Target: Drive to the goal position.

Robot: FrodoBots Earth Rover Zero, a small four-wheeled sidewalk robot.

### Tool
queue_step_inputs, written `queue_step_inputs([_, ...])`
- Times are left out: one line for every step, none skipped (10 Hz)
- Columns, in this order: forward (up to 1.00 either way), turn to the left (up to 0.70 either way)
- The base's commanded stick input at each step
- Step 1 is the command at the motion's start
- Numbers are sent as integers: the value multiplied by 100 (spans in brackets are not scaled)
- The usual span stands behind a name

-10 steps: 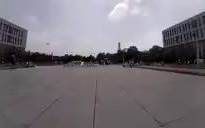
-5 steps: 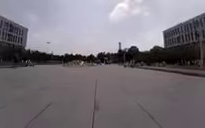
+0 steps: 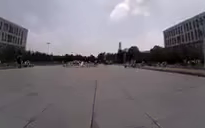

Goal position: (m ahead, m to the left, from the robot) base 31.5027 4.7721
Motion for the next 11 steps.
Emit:
queue_step_inputs([70, 0])
queue_step_inputs([70, 0])
queue_step_inputs([70, -6])
queue_step_inputs([70, -13])
queue_step_inputs([70, -14])
queue_step_inputs([70, -9])
queue_step_inputs([70, 1])
queue_step_inputs([70, 1])
queue_step_inputs([70, 1])
queue_step_inputs([70, 1])
queue_step_inputs([70, 1])
